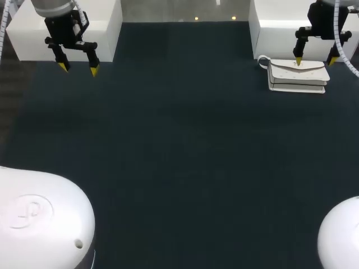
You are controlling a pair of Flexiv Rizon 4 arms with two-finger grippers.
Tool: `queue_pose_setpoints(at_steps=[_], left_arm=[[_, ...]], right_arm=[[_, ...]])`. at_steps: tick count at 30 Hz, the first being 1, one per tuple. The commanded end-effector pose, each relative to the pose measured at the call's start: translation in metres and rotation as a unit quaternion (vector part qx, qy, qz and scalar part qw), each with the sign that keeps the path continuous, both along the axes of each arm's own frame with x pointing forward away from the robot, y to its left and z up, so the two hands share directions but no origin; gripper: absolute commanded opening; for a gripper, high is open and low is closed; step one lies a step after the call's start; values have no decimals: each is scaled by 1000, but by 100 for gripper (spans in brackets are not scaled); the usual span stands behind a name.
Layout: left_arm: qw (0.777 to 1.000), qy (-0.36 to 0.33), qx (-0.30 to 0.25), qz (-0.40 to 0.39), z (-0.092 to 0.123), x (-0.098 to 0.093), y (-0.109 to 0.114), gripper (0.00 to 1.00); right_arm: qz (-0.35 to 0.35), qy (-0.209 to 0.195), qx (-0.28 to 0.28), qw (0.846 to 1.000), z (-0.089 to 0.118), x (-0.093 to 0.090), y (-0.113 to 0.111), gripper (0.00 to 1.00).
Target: Pick up the bag, open it, inspect its contents, close it, and place it on the opposite side
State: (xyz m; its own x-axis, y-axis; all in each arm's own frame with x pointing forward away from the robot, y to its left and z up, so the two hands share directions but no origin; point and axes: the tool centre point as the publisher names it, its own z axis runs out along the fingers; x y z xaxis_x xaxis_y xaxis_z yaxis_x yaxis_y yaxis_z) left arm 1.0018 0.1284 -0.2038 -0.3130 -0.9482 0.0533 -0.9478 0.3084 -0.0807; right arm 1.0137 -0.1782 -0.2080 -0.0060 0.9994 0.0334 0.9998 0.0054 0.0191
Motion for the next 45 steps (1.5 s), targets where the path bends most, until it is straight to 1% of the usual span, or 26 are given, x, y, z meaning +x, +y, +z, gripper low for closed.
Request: queue_pose_setpoints(at_steps=[1,2,3,5,6,11,12,14,15,19,20,26,27,29,35,39,45], left_arm=[[983,-75,-48,-160,-12,-13,-2,100],[980,-78,-45,-175,-15,-14,-5,100],[972,-85,-54,-210,-17,-15,-7,100],[959,-98,-66,-257,-22,-18,-10,100],[948,-112,-73,-288,-24,-19,-11,100],[903,-159,-104,-385,-33,-22,-17,100],[888,-176,-110,-410,-36,-23,-19,100],[873,-186,-115,-437,-38,-24,-22,100],[858,-196,-118,-460,-39,-24,-25,100],[829,-208,-133,-501,-43,-24,-33,100],[819,-213,-137,-516,-45,-23,-35,100],[802,-219,-145,-537,-55,-16,-44,100],[795,-223,-147,-545,-57,-15,-46,100],[785,-228,-151,-556,-60,-13,-49,100],[771,-235,-153,-571,-69,-4,-56,100],[767,-236,-155,-576,-76,2,-61,100],[769,-238,-163,-570,-85,12,-65,100]], right_arm=[[8,0,51,999,-12,6,-28,100],[2,2,53,999,-16,8,-34,100],[7,-2,66,998,-20,10,-41,100],[1,0,68,998,-24,13,-49,100],[2,-5,71,997,-26,14,-52,100],[-3,-12,94,996,-34,21,-68,100],[-5,-13,92,996,-36,23,-71,100],[-9,-14,105,994,-38,26,-76,100],[-12,-13,104,994,-41,29,-79,100],[-25,-7,116,993,-50,39,-90,100],[-28,-8,123,992,-53,42,-94,100],[-44,-7,139,989,-65,55,-109,100],[-45,-8,148,988,-67,58,-112,100],[-46,-7,149,988,-70,62,-115,100],[-51,-5,163,985,-77,73,-122,100],[-53,-3,170,984,-81,81,-126,100],[-61,-6,184,981,-86,89,-135,100]])
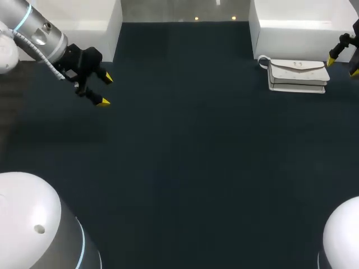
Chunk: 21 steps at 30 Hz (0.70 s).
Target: Pick up the bag, open it, inspect its contents, close it, and place it on the opposite side
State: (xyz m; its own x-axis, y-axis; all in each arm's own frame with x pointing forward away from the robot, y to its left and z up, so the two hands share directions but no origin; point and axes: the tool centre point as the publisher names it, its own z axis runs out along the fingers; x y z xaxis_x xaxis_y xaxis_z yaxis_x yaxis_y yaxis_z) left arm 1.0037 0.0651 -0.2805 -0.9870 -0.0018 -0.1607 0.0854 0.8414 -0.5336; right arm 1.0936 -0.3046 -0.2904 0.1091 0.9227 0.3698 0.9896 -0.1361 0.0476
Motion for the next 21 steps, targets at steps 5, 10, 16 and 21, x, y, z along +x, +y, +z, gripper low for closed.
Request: queue_pose_setpoints(at_steps=[5,10,16,21], left_arm=[[999,14,-44,8,-15,20,-6,100],[998,19,-54,11,-22,28,-13,100],[997,30,-64,15,-26,38,-21,100],[997,30,-64,15,-26,38,-21,100]], right_arm=[[1,18,26,999,-9,15,-13,100],[-2,18,35,999,-15,19,-15,100],[-6,20,41,999,-19,24,-19,100],[-12,20,44,999,-22,31,-24,100]])
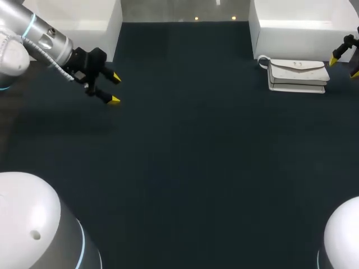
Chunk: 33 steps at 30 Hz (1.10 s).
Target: Pick up the bag, open it, inspect its contents, close it, and place it on the opposite side
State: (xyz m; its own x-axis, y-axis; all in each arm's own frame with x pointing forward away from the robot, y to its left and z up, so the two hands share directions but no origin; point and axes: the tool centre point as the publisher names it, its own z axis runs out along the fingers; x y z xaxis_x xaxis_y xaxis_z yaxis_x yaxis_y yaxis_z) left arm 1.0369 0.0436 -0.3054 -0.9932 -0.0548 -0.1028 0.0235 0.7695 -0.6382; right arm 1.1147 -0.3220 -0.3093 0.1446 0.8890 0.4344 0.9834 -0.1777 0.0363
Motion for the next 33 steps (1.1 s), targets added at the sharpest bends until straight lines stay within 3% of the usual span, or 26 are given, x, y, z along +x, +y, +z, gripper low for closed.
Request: queue_pose_setpoints(at_steps=[1,18,33], left_arm=[[1000,3,-1,-3,-1,5,0,100],[1000,3,-1,-3,-1,5,0,100],[1000,3,-1,-3,-1,5,0,100]], right_arm=[[7,20,9,1000,-5,12,-7,100],[10,25,50,998,-35,52,-18,100],[31,30,69,997,-43,67,-2,98]])
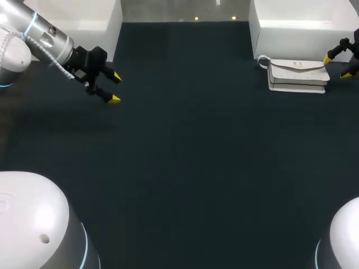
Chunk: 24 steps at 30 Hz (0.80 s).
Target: Pick up the bag, open it, inspect its contents, close it, and place it on the opposite side
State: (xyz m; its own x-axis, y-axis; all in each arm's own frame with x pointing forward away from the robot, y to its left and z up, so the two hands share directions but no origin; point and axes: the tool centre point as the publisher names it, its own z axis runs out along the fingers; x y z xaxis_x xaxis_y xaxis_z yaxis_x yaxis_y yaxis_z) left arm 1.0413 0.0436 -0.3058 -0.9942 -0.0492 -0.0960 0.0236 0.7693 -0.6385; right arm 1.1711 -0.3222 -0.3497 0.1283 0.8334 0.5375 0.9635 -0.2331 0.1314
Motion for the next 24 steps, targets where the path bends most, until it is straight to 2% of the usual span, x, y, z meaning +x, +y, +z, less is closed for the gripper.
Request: queue_pose_setpoints(at_steps=[1,2,5,8,9,10,24], left_arm=[[1000,-1,-1,0,-1,0,0,100],[1000,-1,-1,0,-1,0,0,100],[1000,-1,-1,0,-1,0,0,100],[1000,-1,-1,0,-1,0,0,100],[1000,-1,-1,0,-1,0,0,100],[1000,-1,-1,0,-1,0,0,100],[1000,-1,-1,0,-1,0,0,100]], right_arm=[[62,86,17,994,-3,11,0,97],[64,87,16,994,-3,11,1,89],[68,90,16,994,-5,11,4,49],[73,93,15,993,-5,11,6,29],[75,92,14,993,-5,11,8,9],[77,92,13,993,-4,11,9,0],[107,84,-25,990,10,-1,22,0]])
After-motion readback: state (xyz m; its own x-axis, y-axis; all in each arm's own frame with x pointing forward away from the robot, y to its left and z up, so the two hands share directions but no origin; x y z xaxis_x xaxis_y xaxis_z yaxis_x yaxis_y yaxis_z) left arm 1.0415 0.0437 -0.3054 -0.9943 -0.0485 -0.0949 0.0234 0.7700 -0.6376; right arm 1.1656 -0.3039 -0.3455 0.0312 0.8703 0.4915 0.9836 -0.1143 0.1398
